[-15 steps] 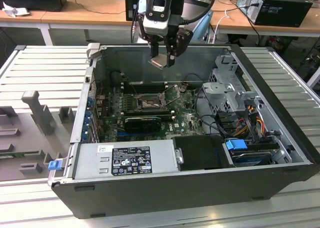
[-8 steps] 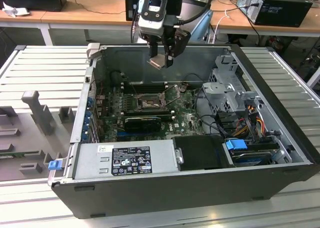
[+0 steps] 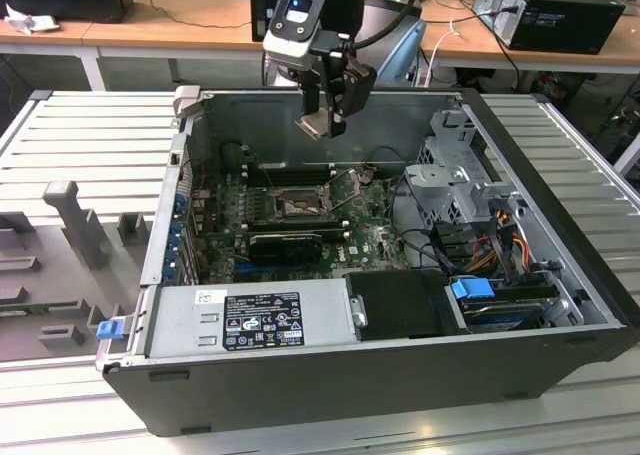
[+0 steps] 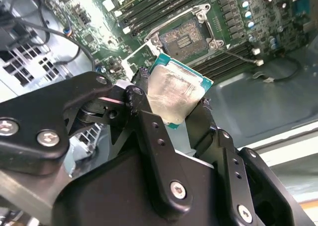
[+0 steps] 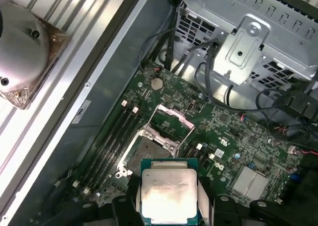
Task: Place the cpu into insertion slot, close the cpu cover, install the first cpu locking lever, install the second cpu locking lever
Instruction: 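Place the cpu into insertion slot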
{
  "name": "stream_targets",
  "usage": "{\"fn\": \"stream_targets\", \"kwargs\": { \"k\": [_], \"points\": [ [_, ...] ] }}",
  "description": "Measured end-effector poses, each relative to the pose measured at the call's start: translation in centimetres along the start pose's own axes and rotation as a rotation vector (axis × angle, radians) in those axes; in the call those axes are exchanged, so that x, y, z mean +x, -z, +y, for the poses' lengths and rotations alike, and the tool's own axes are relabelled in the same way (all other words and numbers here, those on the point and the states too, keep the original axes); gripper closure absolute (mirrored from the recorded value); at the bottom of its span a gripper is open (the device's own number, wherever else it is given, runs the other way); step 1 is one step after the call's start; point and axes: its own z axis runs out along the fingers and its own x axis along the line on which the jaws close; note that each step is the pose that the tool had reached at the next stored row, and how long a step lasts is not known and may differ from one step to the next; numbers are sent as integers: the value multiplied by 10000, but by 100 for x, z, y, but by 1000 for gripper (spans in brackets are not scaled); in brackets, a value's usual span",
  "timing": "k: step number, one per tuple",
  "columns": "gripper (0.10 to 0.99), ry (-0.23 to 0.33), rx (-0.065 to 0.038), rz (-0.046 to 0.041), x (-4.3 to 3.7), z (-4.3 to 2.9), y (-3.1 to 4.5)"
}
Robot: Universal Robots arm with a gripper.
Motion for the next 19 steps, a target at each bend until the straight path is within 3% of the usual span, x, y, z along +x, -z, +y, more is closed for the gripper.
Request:
{"fn": "stream_targets", "kwargs": {
  "k": [9,13,19],
  "points": [
    [545,-1550,-13,-136,0,-1,-18],
    [545,-2679,-27,-227,-1,-3,-33],
    [545,-3859,-42,-320,-1,-4,-52]
  ]
}}
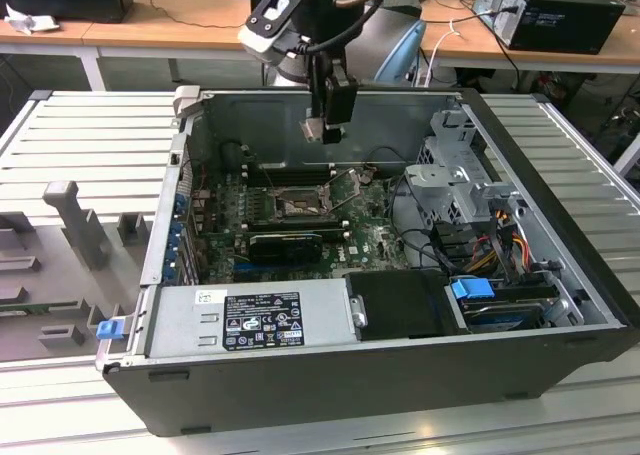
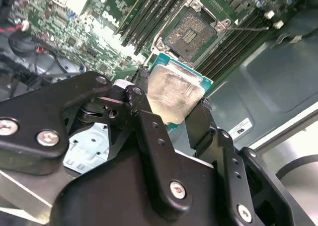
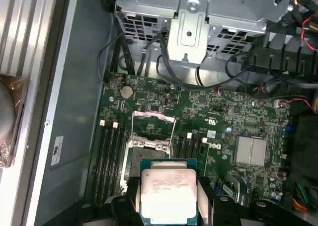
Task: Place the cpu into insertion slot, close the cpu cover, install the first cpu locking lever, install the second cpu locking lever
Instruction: 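Place the cpu into insertion slot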
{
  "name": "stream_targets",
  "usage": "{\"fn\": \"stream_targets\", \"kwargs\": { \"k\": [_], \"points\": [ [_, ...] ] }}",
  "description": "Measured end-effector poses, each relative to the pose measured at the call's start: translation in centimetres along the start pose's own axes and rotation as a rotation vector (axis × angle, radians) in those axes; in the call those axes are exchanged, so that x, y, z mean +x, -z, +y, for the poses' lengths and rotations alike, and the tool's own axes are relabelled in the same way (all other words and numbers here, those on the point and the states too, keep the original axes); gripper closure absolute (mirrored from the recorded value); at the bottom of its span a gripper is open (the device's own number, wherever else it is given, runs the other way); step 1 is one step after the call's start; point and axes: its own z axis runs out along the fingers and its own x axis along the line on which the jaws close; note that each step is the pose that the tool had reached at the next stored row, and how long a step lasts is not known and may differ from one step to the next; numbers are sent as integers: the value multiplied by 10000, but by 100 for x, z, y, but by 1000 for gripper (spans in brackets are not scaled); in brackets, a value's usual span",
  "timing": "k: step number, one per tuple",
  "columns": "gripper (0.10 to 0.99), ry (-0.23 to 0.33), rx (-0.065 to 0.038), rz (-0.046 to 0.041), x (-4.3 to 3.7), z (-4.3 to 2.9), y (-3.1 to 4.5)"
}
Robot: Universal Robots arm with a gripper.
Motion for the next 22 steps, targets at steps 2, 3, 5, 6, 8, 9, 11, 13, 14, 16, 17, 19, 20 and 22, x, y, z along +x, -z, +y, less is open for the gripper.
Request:
{"fn": "stream_targets", "kwargs": {
  "k": [2,3,5,6,8,9,11,13,14,16,17,19,20,22],
  "points": [
    [545,-457,-5,-36,0,0,-6],
    [545,-690,-8,-55,0,-1,-8],
    [545,-1127,-13,-89,0,-1,-19],
    [545,-1177,-14,-93,0,-3,-41],
    [545,-1198,-14,-95,-1,-7,-98],
    [545,-1200,-13,-96,-2,-10,-123],
    [545,-1203,-14,-95,-2,-13,-172],
    [545,-1204,-12,-95,-3,-18,-231],
    [545,-1205,-4,-94,-3,-20,-250],
    [545,-1204,15,-94,-4,-24,-304],
    [545,-1204,19,-93,-4,-26,-329],
    [545,-1204,23,-93,-4,-30,-378],
    [545,-1204,23,-92,-5,-30,-390],
    [545,-1203,24,-93,-5,-32,-414]
  ]
}}
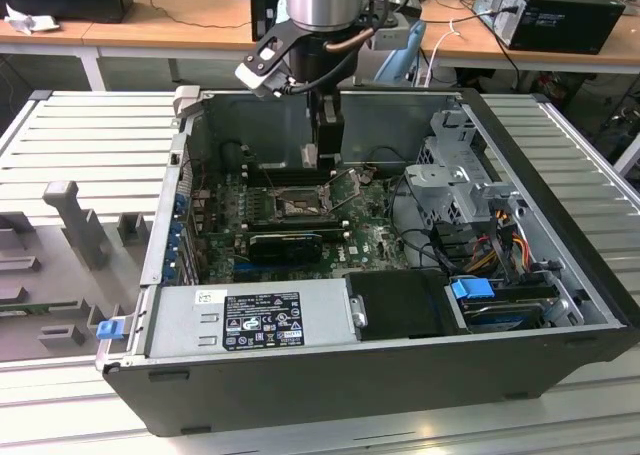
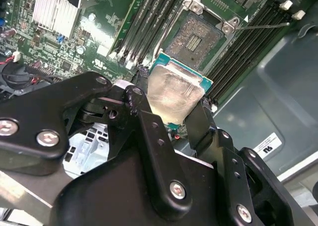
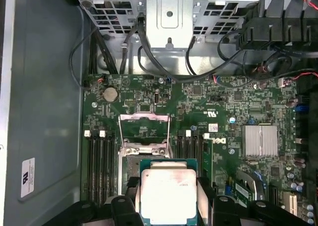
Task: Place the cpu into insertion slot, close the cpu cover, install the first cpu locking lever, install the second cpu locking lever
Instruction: 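Place the cpu into insertion slot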
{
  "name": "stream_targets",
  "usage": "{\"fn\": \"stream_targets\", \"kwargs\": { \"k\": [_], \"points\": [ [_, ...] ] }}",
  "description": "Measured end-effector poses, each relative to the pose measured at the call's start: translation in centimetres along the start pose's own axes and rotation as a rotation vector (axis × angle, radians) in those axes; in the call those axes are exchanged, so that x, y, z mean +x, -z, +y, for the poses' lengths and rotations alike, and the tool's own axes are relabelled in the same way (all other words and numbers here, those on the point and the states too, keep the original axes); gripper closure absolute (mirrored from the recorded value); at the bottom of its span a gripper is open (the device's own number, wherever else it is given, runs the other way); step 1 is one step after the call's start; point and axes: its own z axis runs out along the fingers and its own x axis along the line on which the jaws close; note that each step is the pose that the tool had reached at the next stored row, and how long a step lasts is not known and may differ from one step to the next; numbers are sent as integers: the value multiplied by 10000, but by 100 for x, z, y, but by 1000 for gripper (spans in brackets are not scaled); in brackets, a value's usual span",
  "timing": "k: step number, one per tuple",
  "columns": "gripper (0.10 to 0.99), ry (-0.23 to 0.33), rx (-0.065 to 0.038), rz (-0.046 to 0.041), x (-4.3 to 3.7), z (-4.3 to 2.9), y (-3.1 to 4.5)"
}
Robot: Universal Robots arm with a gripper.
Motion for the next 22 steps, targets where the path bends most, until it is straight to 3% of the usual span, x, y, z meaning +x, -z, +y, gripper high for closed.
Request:
{"fn": "stream_targets", "kwargs": {
  "k": [7,22],
  "points": [
    [545,-1,32,1,-1,-7,-98],
    [545,-1,52,0,-2,-16,-209]
  ]
}}
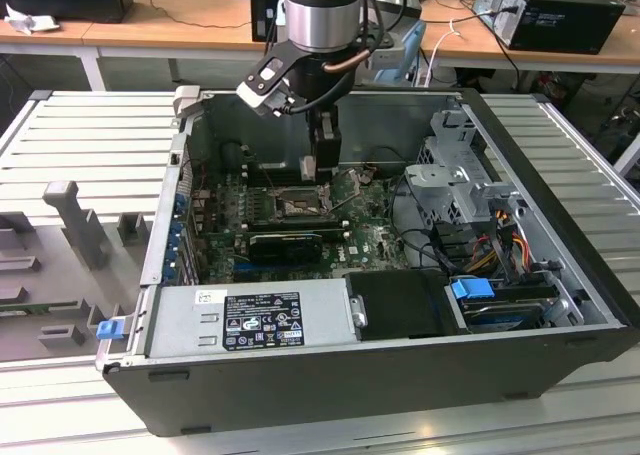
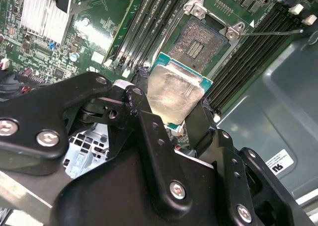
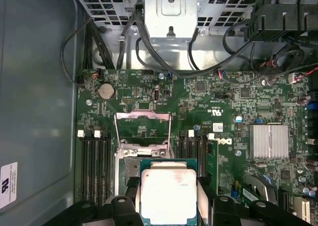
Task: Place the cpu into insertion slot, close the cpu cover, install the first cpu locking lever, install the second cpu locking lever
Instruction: 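Place the cpu into insertion slot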
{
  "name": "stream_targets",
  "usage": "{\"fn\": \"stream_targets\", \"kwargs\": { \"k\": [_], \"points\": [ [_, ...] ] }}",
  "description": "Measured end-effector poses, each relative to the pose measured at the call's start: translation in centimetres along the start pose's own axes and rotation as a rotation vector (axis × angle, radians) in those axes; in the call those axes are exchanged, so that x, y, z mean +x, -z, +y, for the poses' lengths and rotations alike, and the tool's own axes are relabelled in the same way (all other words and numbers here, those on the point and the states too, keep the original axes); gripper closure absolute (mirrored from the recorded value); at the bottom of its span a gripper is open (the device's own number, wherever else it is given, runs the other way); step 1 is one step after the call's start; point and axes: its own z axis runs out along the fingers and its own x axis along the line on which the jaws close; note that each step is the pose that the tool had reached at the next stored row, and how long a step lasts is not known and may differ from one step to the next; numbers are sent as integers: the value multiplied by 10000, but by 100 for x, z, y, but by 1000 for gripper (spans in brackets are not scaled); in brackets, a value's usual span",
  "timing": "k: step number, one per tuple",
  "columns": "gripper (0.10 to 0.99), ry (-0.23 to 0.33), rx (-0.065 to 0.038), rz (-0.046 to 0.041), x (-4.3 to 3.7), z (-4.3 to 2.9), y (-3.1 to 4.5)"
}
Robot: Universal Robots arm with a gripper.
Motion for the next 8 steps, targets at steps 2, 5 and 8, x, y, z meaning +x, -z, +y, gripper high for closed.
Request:
{"fn": "stream_targets", "kwargs": {
  "k": [2,5,8],
  "points": [
    [545,0,13,0,0,-1,-17],
    [545,0,26,0,0,-3,-37],
    [545,-1,38,5,-1,-4,-56]
  ]
}}
